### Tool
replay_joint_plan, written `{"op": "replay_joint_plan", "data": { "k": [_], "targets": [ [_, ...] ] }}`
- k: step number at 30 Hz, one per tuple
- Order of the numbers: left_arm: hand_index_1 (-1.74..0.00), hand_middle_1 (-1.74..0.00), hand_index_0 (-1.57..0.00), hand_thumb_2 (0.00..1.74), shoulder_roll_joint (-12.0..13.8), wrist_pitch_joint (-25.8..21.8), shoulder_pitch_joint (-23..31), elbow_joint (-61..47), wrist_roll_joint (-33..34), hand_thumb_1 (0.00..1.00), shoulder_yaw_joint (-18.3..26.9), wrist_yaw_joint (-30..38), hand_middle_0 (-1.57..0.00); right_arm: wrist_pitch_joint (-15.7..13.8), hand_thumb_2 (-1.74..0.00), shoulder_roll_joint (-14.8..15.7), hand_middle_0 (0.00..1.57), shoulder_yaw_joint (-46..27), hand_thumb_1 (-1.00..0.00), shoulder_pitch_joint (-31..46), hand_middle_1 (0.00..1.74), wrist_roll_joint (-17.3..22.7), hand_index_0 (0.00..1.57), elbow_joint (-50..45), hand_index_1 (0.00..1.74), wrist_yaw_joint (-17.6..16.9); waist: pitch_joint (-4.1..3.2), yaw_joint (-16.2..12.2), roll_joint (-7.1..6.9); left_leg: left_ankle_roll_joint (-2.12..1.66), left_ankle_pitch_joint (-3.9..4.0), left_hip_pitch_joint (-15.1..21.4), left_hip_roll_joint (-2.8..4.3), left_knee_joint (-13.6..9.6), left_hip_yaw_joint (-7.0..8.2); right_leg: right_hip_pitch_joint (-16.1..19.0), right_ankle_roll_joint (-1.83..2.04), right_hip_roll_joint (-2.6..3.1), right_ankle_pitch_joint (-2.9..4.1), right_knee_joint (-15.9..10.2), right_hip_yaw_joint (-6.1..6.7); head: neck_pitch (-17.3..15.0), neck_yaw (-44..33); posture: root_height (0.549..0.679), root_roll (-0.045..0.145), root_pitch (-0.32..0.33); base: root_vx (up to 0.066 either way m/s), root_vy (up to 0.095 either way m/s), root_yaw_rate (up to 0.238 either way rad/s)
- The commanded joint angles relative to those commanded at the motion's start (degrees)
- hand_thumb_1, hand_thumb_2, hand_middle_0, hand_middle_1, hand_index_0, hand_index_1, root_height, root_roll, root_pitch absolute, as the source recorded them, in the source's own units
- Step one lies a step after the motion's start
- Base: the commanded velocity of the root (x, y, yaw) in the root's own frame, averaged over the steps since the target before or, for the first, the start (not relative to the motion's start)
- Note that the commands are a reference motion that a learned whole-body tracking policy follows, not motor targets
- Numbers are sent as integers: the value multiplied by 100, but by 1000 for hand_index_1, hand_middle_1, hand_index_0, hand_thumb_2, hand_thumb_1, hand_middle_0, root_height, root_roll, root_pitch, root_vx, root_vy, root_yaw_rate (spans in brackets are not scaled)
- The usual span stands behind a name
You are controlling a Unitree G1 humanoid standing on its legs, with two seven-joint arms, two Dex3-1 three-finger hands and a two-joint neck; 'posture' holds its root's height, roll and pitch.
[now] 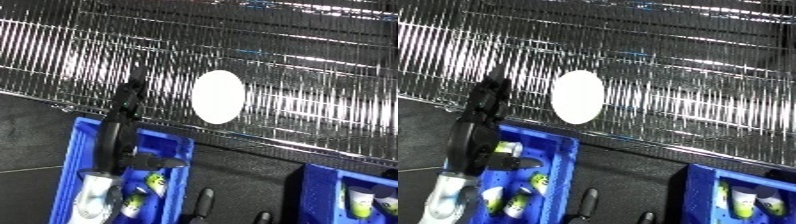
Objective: Pick up the object and place it into the box
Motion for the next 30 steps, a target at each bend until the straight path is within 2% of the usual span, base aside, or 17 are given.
{"op": "replay_joint_plan", "data": {
  "k": [10, 17, 30],
  "targets": [
    [0, 0, 0, 0, -58, 103, -464, 581, 103, 0, -91, -50, 0, 69, 0, 35, 0, 132, 0, -127, 0, -6, 0, -161, 0, -76, 0, -189, -104, -7, -57, -140, 84, 106, 77, -168, 14, 82, 19, 36, 94, 140, -167, 651, 6, 90, 0, 9, -82],
    [0, 0, 0, 0, -97, 100, -753, 892, 115, 0, -156, -86, 0, 101, 0, 43, 0, 187, 0, -175, 0, 43, 0, -209, 0, -136, 0, -302, -148, -14, -104, -243, 129, 193, 111, -285, 23, 112, 19, 81, 142, 256, -254, 649, 4, 101, 2, 9, -66],
    [0, 0, 0, 0, -255, 162, -1182, 1211, 99, 0, -213, -131, 0, 123, 0, 107, 0, 271, 0, -194, 0, 105, 0, -315, 0, -223, 0, -460, -182, -11, -197, -299, 131, 315, 144, -365, 21, 144, -7, 129, 226, 370, -430, 648, 6, 107, 15, 6, -41]
  ]
}}
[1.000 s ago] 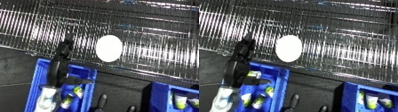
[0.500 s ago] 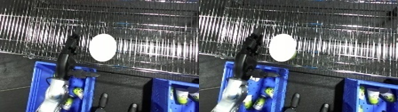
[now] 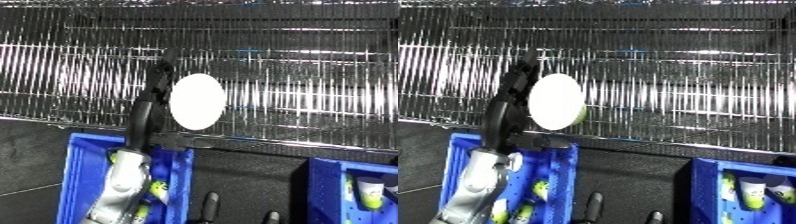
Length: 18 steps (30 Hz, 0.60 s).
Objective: Pick up the object and place it into the box
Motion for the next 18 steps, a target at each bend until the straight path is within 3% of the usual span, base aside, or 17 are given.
{"op": "replay_joint_plan", "data": {
  "k": [17, 18],
  "targets": [
    [-1479, -1479, -1334, 1479, -80, 141, -286, 264, -99, 850, -23, -28, -1334, -11, 0, 24, 0, 48, 0, -6, 0, -31, 0, -120, 0, -64, 0, -109, 4, -21, -14, 2, -3, 7, 25, -38, 5, 2, -20, 19, 38, 54, -201, 648, 9, 112, 4, 3, -13],
    [-1479, -1479, -1334, 1479, -79, 134, -278, 279, -92, 850, -19, -27, -1334, -14, 0, 26, 0, 46, 0, -6, 0, -38, 0, -113, 0, -61, 0, -104, 13, -22, -8, 15, -9, -7, 23, -30, 3, -2, -23, 15, 37, 54, -199, 648, 10, 112, -1, 3, 33]
  ]
}}
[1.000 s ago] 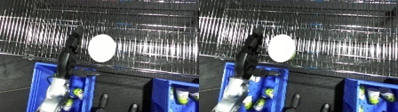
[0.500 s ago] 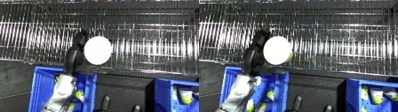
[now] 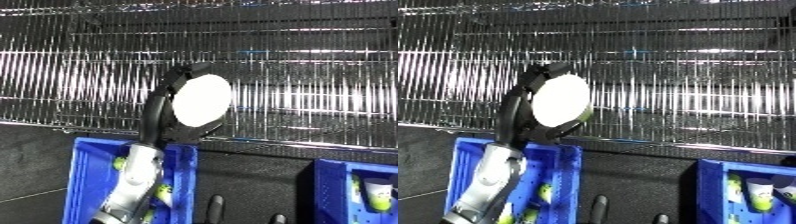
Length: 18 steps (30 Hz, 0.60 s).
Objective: Pick up the object and place it into the box
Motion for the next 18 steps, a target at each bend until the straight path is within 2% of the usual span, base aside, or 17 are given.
{"op": "replay_joint_plan", "data": {
  "k": [9, 18],
  "targets": [
    [-1479, -1479, -1334, 1479, 206, -189, 278, -144, -41, 850, 131, 83, -1334, -81, 0, -35, 0, -55, 0, 95, 0, 2, 0, 6, 0, -11, 0, 111, 147, -24, 74, 134, -69, -161, -43, 94, -32, -75, -49, -41, -63, -7, 98, 650, 21, 106, -17, -3, 80],
    [-1479, -1479, -1334, 1479, 531, -538, 1004, -830, -110, 850, 646, 411, -1334, -274, 0, -104, 0, -248, 0, 344, 0, 107, 0, -5, 0, -106, 0, 358, 318, -35, 158, 200, -165, -288, -166, 155, -80, -164, -106, -29, -194, -44, 536, 651, 33, 102, -36, -26, 125]
  ]
}}
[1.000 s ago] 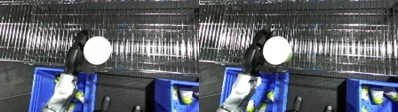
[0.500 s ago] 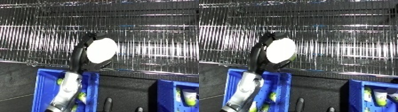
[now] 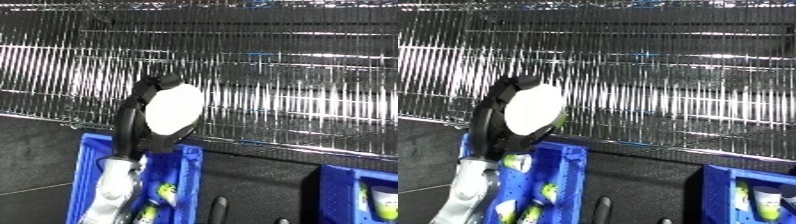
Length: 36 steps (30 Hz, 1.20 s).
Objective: Pick up the object and place it into the box
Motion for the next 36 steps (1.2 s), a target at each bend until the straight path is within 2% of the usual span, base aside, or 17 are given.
{"op": "replay_joint_plan", "data": {
  "k": [5, 9, 13, 18, 23, 28, 32, 35, 36],
  "targets": [
    [-1479, -1479, -1334, 1479, 171, -154, 538, -340, -259, 850, 491, 148, -1334, -79, 0, -85, 0, -152, 0, 204, 0, 49, 0, -24, 0, -24, 0, 151, 106, -7, 50, 46, -69, -69, -102, 84, -36, -52, -59, 2, -87, -47, 39, 652, 38, 98, -36, -21, 152],
    [-1479, -1479, -1334, 1479, 203, -323, 932, -462, -416, 850, 816, 286, -1334, -191, 0, -88, 0, -252, 0, 330, 0, 107, 0, 64, 0, 18, 0, 301, 163, -6, 81, 92, -127, -123, -188, 174, -65, -99, -117, 14, -188, -24, -57, 653, 42, 93, -22, -40, 186],
    [-1479, -1479, -1334, 1479, 151, -418, 1248, -368, -536, 850, 1062, 579, -1334, -288, 0, -37, 0, -302, 0, 404, 0, 183, 0, 146, 0, 46, 0, 440, 162, -9, 107, 118, -164, -161, -257, 266, -90, -138, -167, 4, -293, -48, -420, 653, 45, 89, -12, -54, 174],
    [-1479, -1479, -1334, 1479, 158, -407, 1505, 172, -527, 850, 1269, 901, -1334, -385, 0, 62, 0, -280, 0, 484, 0, 253, 0, 224, 0, 73, 0, 554, 104, -22, 174, 175, -157, -277, -315, 372, -114, -158, -227, -26, -401, -10, -1151, 654, 45, 86, -2, -44, 127],
    [-1479, -1479, -1334, 1479, 215, -201, 1576, 1021, -296, 850, 1331, 1025, -1334, -383, 0, 164, 0, -116, 0, 565, 0, 190, 0, 347, 0, 132, 0, 607, -16, -37, 232, 213, -119, -391, -350, 432, -140, -143, -290, -28, -456, -132, -1600, 654, 42, 86, -1, -18, 101],
    [-1479, -1479, -1334, 1479, 246, -74, 1532, 1918, -267, 850, 1370, 829, -1334, -395, 0, 200, 0, 60, 0, 643, 0, 238, 0, 545, 0, 286, 0, 616, -203, -55, 269, 236, -52, -455, -376, 484, -169, -75, -343, -21, -459, -339, -2188, 653, 38, 84, 7, -4, 45],
    [-1479, -1479, -1334, 1479, 263, -78, 1490, 2519, 39, 850, 1287, 760, -1334, -400, 0, 156, 0, 68, 0, 752, 0, 352, 0, 626, 0, 416, 0, 604, -330, -83, 340, 296, 8, -625, -398, 550, -157, -35, -341, -107, -458, -483, -2640, 654, 36, 85, 7, 8, 42],
    [-1479, -1479, -1334, 1479, 274, -33, 1457, 2869, 6, 850, 1264, 684, -1334, -439, 0, 137, 0, 8, 0, 875, 0, 371, 0, 700, 0, 591, 0, 593, -411, -87, 361, 335, 39, -714, -427, 590, -141, -20, -333, -156, -468, -557, -2763, 655, 34, 84, 12, -7, 41],
    [-1392, -1392, -1256, 1392, 277, -7, 1450, 2968, -4, 800, 1269, 688, -1256, -456, 0, 133, 0, -5, 0, 912, 0, 362, 0, 728, 0, 645, 0, 589, -430, -86, 363, 350, 44, -731, -437, 605, -136, -17, -329, -174, -470, -576, -2800, 655, 34, 83, 15, 3, 25]
  ]
}}
